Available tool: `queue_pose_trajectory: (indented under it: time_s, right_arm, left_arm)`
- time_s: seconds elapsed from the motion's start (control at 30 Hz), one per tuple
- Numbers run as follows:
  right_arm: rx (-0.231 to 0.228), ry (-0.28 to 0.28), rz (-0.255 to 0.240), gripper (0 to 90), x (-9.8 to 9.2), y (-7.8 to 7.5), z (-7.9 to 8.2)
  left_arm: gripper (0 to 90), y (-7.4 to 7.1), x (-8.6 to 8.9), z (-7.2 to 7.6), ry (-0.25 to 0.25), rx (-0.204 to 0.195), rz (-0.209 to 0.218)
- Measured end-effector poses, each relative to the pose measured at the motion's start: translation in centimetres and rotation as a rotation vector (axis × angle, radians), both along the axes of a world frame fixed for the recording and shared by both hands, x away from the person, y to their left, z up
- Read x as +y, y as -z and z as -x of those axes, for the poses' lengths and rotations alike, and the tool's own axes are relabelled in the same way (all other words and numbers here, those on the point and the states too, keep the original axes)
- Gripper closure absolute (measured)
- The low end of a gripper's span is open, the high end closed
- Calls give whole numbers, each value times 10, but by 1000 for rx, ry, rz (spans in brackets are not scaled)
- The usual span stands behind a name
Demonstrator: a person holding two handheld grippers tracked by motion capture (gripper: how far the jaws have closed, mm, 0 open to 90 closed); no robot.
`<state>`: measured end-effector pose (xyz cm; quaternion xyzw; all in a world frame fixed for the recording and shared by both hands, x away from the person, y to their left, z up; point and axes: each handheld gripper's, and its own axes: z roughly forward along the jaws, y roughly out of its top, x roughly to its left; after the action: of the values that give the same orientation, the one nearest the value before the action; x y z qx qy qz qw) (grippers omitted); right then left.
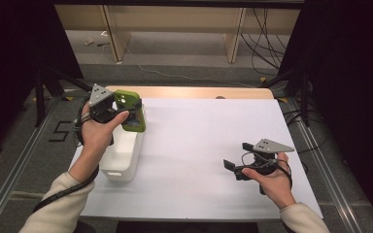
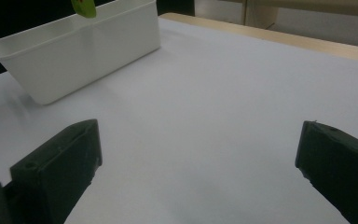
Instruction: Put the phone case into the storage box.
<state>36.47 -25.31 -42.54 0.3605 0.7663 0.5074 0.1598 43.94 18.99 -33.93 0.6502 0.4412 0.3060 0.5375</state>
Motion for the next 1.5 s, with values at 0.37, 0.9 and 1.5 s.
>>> queue_pose_trajectory:
  time_s: [0.37,0.9,1.5]
  right_arm:
    - [-2,-2,1,16,1,1,0]
    - [-3,-3,0,18,0,0,0]
    - [-10,-9,-3,19,1,1,0]
  left_arm:
    - [166,-1,5,-1,-14,0,-2]
    - [166,-1,11,-3,-25,3,-7]
    - [166,1,16,-5,-37,8,-8]
